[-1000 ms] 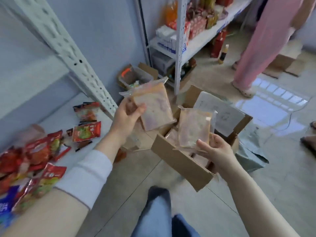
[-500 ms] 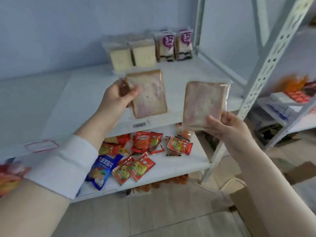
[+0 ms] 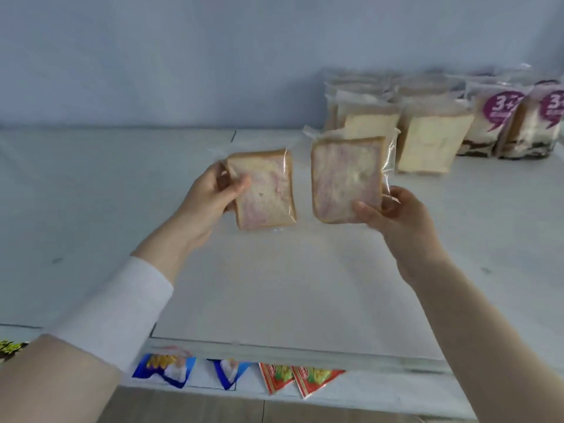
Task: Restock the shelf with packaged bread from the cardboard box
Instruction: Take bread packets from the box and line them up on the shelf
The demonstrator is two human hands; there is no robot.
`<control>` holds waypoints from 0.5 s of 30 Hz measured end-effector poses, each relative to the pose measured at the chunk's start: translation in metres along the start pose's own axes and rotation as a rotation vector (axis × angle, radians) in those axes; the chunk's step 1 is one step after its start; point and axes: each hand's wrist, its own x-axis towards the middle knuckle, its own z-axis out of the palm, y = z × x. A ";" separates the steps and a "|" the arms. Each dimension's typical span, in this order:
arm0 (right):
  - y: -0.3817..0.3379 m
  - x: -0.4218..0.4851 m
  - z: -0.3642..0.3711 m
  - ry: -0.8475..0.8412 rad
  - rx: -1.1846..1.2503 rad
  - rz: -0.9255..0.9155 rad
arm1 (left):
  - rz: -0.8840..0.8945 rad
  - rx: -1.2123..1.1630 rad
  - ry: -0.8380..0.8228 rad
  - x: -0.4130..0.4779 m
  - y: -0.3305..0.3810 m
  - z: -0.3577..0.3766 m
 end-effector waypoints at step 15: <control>0.043 0.194 0.169 0.325 -0.227 -0.165 | -0.010 -0.036 0.074 0.231 -0.041 -0.044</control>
